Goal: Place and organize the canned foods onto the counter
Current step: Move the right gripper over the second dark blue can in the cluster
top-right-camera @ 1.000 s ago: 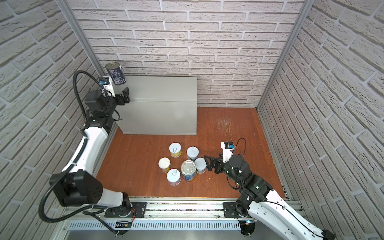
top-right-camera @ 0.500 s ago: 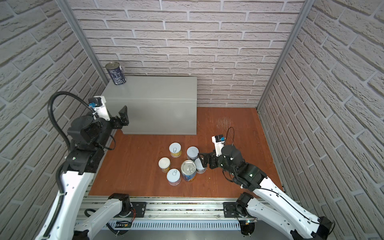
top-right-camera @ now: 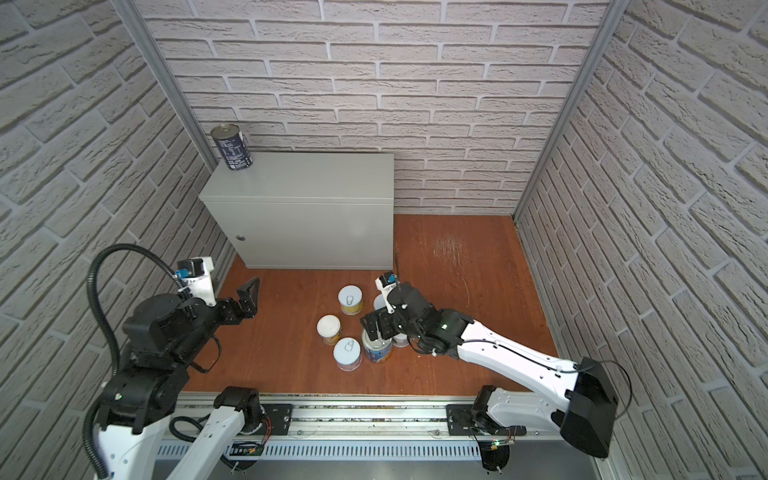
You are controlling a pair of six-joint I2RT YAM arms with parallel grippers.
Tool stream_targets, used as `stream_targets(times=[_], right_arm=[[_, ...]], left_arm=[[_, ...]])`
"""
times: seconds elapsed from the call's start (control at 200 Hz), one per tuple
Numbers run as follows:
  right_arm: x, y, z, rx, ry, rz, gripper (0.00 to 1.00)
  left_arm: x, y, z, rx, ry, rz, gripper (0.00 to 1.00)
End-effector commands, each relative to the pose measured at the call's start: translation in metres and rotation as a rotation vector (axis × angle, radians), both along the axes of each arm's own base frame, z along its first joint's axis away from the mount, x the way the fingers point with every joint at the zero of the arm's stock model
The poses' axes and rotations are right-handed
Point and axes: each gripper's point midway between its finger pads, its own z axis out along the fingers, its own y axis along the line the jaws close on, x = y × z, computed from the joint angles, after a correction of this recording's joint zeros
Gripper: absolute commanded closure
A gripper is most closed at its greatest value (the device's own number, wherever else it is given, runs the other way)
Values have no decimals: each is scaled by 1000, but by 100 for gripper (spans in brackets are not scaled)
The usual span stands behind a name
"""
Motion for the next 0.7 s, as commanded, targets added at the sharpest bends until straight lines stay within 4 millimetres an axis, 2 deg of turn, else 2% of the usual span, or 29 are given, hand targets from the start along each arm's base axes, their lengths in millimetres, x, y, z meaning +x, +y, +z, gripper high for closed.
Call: stream_targets(times=[0.0,0.16,0.34,0.475,0.59,0.695], right_arm=[[5,17,19,-15,-70,-21,1],[0,18,22,-102,-80,-31,1],[-8,-6,20,-190,-59,-67,1],[-17,-19,11,-247,-22,-58,0],[-26,-16,6,-242,14,-8,0],[-29,-13,2,-268,36,18,0]], left_arm=[[-13,-12,-13,-89,15,-49,2],[-23,-9,-27,-75,9,-46,2],[-19,-7,-47,-22,55,-47,2],[-11,-19,-58,-59,79,-101,2],[-8,-28,-61,-89,89,-140,2],[-10,-24,-62,-58,90,-129,2]])
